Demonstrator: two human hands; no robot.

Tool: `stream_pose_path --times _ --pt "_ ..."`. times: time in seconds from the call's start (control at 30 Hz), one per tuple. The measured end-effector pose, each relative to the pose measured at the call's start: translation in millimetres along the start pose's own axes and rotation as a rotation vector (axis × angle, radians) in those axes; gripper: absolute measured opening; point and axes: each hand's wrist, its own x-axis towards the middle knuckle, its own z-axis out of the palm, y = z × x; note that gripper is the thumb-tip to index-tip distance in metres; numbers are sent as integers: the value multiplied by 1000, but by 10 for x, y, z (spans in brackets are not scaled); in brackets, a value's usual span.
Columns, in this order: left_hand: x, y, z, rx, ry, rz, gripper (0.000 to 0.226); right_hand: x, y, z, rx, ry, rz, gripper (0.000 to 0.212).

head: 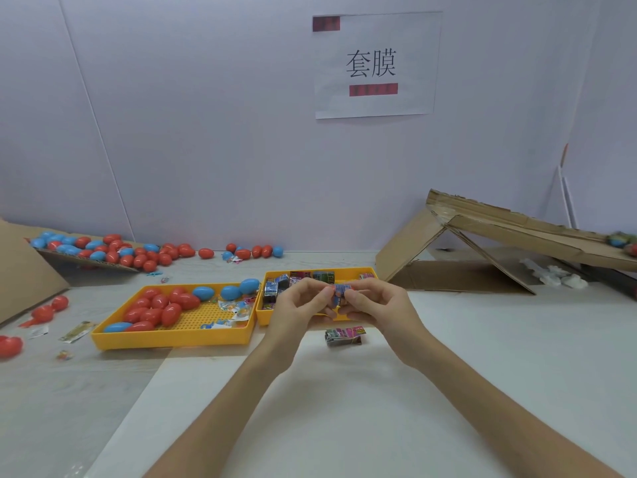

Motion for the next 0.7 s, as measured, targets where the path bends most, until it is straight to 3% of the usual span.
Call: stream_pose_path --times 0.2,0.5,0.63,0.7 --pt "8 -21 -6 32 18 5 14 18 8 -55 115 -63 91 32" --pt "-1 -43 21 -2 35 -1 27 7 8 -68 76 -73 123 36" --pt "10 -46 27 -52 54 -27 30 -8 9 -2 -121 21 -21 27" --pt "9 -44 25 -89 53 -39 24 -20 7 22 -263 73 -131 33"
